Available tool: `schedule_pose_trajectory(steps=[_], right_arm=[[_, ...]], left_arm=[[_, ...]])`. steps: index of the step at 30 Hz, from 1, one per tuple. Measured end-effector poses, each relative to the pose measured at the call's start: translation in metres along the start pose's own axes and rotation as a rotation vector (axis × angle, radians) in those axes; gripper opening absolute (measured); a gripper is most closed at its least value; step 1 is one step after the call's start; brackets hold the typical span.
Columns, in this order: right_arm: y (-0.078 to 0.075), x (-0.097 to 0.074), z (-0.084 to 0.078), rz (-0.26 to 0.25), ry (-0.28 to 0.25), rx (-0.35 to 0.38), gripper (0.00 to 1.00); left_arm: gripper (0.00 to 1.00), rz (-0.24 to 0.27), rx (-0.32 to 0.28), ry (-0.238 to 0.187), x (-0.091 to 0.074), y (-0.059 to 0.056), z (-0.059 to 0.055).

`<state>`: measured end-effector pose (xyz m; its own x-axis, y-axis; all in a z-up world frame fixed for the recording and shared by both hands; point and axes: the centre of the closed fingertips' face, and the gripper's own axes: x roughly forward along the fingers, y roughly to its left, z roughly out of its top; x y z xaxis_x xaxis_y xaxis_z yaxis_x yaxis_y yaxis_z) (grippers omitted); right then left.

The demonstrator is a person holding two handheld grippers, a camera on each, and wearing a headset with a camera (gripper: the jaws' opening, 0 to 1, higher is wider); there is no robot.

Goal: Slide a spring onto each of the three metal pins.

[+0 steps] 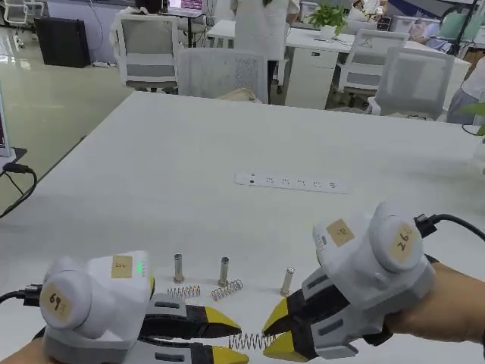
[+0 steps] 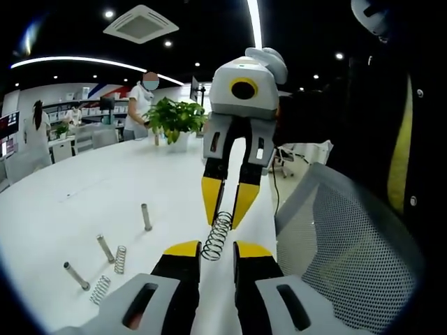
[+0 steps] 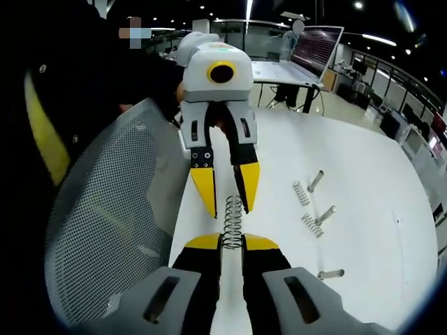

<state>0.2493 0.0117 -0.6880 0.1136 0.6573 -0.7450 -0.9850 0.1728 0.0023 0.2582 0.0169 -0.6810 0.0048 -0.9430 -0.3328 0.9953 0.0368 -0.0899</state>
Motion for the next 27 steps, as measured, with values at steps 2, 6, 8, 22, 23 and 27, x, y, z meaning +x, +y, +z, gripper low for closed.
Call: schedule_pose_trajectory(steps=[2,6,8,22,23,27], right_arm=[[0.001,0.000,0.000,0.002,0.003,-0.005,0.08],[0.002,0.000,0.000,0.008,0.005,-0.007,0.08],[0.003,-0.001,0.000,0.012,0.005,-0.007,0.08],[0.003,-0.007,0.013,0.025,-0.018,0.034,0.07],[0.003,-0.008,0.014,0.024,-0.018,0.037,0.07],[0.002,-0.010,0.021,0.025,-0.019,0.040,0.07]], left_arm=[[0.09,-0.001,0.006,0.005,0.000,0.000,-0.001],[0.07,-0.008,0.007,0.012,0.001,-0.001,-0.003],[0.05,-0.008,0.012,0.017,0.001,-0.001,-0.004],[0.04,-0.006,0.059,0.030,0.003,-0.001,-0.006],[0.04,-0.006,0.061,0.029,0.003,-0.001,-0.006],[0.04,-0.003,0.070,0.029,0.004,-0.001,-0.005]])
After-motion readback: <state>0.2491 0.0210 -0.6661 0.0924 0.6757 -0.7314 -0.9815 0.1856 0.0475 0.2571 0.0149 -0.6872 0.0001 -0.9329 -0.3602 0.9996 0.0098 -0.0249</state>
